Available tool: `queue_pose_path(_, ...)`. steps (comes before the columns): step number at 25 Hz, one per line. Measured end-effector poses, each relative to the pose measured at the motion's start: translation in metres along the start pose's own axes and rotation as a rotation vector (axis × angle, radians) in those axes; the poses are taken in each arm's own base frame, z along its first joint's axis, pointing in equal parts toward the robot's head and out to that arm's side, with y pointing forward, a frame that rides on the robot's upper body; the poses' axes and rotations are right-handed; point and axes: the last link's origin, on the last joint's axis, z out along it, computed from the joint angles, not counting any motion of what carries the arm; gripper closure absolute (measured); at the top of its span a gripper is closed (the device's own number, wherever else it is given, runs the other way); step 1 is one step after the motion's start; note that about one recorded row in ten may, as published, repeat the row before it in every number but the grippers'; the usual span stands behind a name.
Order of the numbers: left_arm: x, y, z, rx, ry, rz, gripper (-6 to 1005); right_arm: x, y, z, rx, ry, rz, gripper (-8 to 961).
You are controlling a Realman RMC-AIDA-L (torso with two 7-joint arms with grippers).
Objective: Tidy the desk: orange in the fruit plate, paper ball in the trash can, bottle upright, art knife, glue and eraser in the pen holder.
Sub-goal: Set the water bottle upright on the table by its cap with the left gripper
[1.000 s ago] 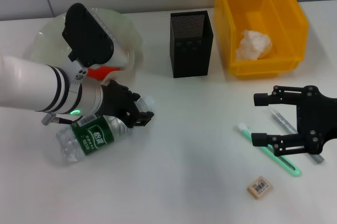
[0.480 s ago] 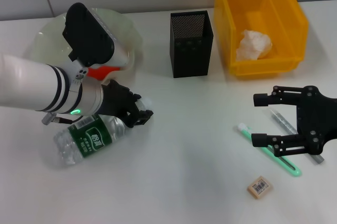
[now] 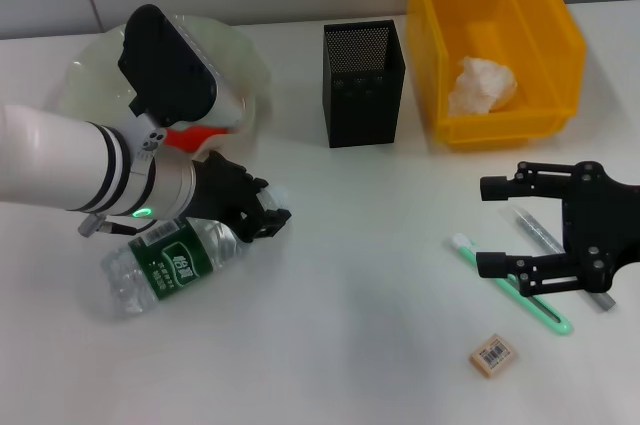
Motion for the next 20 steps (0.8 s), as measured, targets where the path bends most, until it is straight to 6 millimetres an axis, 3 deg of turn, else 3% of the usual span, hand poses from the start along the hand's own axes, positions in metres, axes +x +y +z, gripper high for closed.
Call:
queue_pose_path(7, 0.004, 0.001, -0.006, 0.006, 0.023, 0.009, 552, 0.002, -0.001, -0.003, 0.014, -0.010, 0.012, 130)
queue_pose_path(20, 0.014, 0.008, -0.037, 0.048, 0.127, 0.019, 553, 0.002, -0.003, -0.006, 0.037, -0.017, 0.013, 130)
